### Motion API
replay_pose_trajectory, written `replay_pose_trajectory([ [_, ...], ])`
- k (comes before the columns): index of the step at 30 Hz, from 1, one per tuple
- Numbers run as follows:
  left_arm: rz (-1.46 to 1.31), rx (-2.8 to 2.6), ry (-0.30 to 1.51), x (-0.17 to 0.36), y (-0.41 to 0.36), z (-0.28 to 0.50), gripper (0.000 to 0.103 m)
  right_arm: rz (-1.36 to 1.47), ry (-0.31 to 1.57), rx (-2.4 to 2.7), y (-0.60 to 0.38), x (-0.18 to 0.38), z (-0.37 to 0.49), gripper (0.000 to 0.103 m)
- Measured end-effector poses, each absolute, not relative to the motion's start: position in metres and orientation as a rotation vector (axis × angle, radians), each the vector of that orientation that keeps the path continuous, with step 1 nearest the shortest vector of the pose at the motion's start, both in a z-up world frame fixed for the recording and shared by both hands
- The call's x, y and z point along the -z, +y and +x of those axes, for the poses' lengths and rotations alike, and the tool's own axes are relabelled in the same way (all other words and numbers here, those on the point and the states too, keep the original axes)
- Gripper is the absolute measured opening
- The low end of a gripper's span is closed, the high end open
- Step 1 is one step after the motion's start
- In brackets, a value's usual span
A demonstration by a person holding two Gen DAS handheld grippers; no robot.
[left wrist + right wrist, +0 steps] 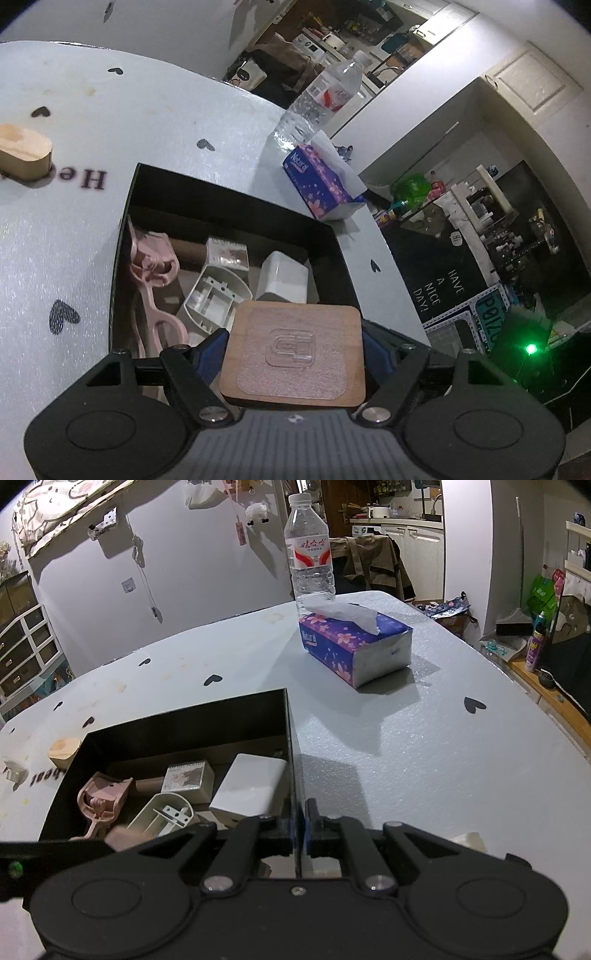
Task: Organize rigid objects
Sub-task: 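Carry the wooden pad into the black box and open the left tool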
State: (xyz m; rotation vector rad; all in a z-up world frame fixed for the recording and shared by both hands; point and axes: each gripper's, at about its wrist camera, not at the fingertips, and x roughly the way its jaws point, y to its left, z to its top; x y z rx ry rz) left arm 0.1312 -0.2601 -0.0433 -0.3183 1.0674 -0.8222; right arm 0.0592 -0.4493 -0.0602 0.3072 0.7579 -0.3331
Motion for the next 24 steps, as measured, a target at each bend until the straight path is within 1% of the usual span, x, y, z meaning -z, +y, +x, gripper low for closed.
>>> replay_pose_trajectory([
  [2, -0.322, 0.844, 1.065, 0.042, -0.259, 0.131, 0.086, 0.311, 0.758, 0.332, -0.449, 0.06, 0.059, 0.006],
  [4, -0.318, 0.856, 1.059, 0.04, -0.259, 0.129, 0.087, 0.314, 0.758, 0.331, -0.449, 0.061, 0.06, 0.006],
  [7, -0.28, 0.834, 1.035, 0.037, -0.259, 0.126, 0.095, 0.311, 0.759, 0.332, -0.449, 0.06, 0.06, 0.007],
  [24, -0.205, 0.854, 1.016, 0.03, -0.253, 0.113, 0.095, 0.312, 0.759, 0.332, -0.448, 0.06, 0.06, 0.006],
])
